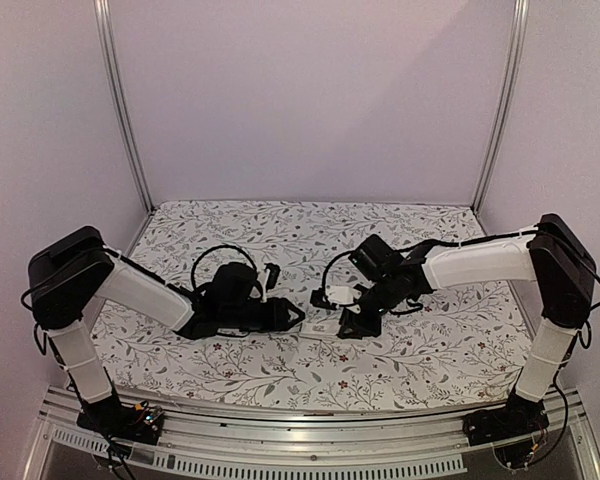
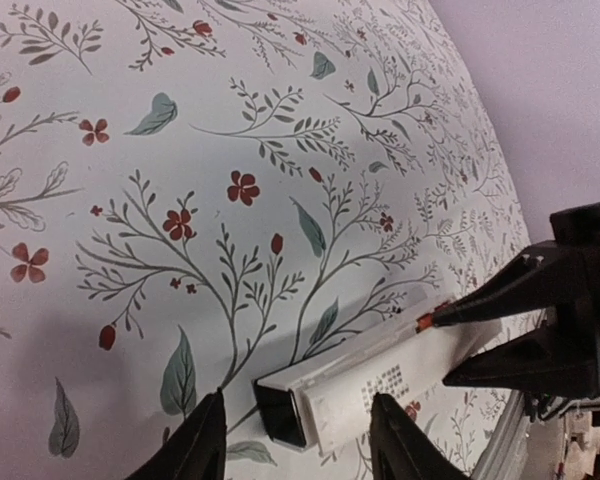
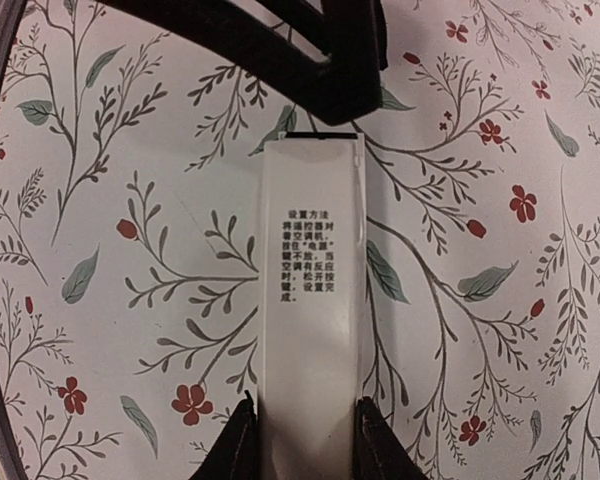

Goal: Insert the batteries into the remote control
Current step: Place the battery cover on the remote control without the battery cover.

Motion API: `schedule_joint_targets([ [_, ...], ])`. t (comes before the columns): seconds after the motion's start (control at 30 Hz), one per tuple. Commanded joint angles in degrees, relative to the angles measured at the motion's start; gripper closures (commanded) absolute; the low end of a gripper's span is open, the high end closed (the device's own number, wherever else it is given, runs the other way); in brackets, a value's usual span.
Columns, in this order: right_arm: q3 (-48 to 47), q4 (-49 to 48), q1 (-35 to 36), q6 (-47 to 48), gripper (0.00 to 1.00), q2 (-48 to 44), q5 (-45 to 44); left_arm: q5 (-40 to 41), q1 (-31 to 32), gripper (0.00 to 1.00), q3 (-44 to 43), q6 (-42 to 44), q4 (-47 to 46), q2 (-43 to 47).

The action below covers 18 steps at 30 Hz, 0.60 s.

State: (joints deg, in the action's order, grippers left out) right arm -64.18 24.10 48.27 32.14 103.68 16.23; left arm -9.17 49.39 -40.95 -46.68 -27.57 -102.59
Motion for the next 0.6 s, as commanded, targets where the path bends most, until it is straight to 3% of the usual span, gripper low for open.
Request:
schedule_joint_targets([
  [0.0, -1.1, 0.0, 0.2, -0.6, 1.00, 1.6, 0.8, -2.0, -1.0, 0.52, -2.4, 0.6, 2.9, -2.4],
  [0.57, -1.6, 0.3, -0.2, -2.2, 1.00, 1.3, -0.1, -2.5, -1.0, 0.54, -3.5, 1.3, 4.1, -2.7],
])
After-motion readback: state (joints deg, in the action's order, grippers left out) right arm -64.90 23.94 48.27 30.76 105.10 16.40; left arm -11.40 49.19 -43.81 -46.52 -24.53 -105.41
